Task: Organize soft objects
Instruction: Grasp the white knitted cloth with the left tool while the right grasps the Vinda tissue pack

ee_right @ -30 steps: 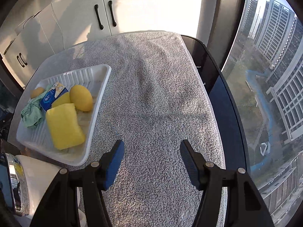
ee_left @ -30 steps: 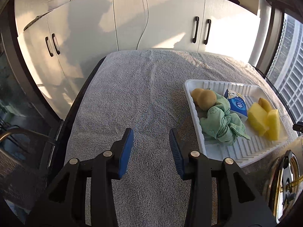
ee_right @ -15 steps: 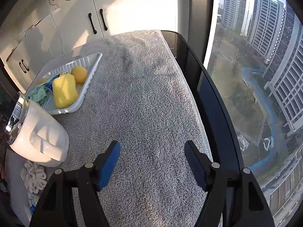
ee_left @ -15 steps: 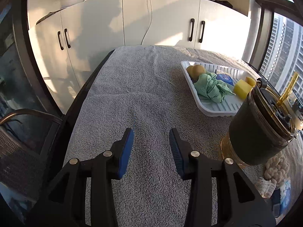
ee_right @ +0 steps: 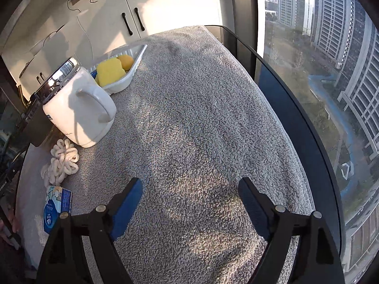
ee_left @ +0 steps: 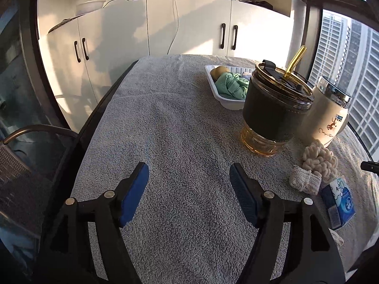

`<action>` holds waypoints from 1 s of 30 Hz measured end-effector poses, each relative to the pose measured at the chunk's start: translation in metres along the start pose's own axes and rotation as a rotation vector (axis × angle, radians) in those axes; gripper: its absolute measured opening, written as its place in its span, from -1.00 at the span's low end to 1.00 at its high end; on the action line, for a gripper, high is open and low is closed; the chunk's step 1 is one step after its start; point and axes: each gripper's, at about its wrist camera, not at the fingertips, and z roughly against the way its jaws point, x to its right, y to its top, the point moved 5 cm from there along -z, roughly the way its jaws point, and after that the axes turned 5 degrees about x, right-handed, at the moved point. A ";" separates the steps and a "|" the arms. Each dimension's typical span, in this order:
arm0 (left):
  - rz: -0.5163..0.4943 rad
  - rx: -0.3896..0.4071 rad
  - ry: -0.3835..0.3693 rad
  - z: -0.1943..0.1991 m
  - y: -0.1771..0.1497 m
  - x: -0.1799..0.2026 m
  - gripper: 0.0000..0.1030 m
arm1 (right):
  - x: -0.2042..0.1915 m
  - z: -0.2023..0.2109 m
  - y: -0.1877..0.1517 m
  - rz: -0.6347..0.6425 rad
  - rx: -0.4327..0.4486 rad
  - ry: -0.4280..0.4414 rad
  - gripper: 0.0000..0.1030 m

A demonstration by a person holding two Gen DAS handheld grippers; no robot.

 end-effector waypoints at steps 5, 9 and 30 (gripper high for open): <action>-0.079 0.019 -0.008 0.023 -0.012 0.027 0.35 | -0.023 0.017 -0.024 0.021 0.014 0.011 0.65; -0.171 0.006 -0.034 0.038 -0.029 0.064 0.40 | -0.050 0.031 -0.040 0.021 0.022 0.060 0.65; -0.275 -0.031 -0.341 0.070 -0.069 0.159 0.41 | -0.124 0.051 -0.062 0.102 0.047 0.150 0.65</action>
